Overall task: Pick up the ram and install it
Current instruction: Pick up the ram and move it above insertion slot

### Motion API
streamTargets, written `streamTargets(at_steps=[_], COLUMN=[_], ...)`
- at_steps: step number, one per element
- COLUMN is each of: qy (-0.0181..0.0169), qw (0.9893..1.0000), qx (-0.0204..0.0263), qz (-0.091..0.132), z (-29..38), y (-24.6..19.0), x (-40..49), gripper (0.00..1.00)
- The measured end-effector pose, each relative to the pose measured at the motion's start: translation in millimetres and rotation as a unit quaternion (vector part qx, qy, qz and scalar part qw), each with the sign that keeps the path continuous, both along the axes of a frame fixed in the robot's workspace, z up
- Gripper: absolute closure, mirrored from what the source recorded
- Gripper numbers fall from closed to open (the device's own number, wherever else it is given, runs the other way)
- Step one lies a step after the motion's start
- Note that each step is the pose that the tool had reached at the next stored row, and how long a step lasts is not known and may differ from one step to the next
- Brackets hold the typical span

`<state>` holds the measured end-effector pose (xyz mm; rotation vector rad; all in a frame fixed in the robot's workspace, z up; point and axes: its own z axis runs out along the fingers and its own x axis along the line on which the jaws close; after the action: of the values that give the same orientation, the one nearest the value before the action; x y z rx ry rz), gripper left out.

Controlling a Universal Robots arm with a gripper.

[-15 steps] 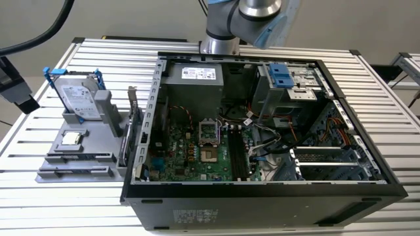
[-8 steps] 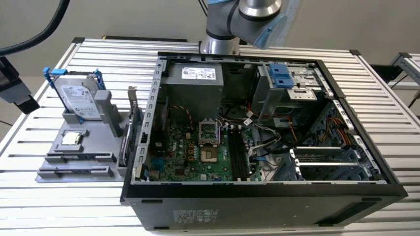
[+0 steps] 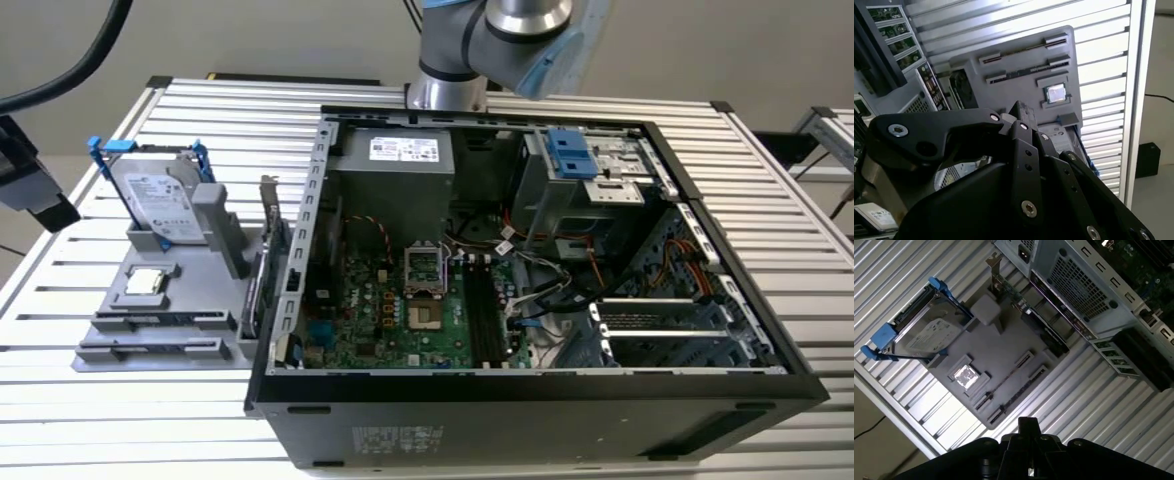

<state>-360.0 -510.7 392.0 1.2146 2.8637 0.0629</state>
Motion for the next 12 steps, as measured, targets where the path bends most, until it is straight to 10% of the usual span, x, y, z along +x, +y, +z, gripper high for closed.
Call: streamTargets(at_steps=[12], qy=[0.0000], qw=[0.9995], qx=[0.0000], qz=[-0.031], z=[0.0], y=[0.0], x=[-0.6], gripper=[1.00])
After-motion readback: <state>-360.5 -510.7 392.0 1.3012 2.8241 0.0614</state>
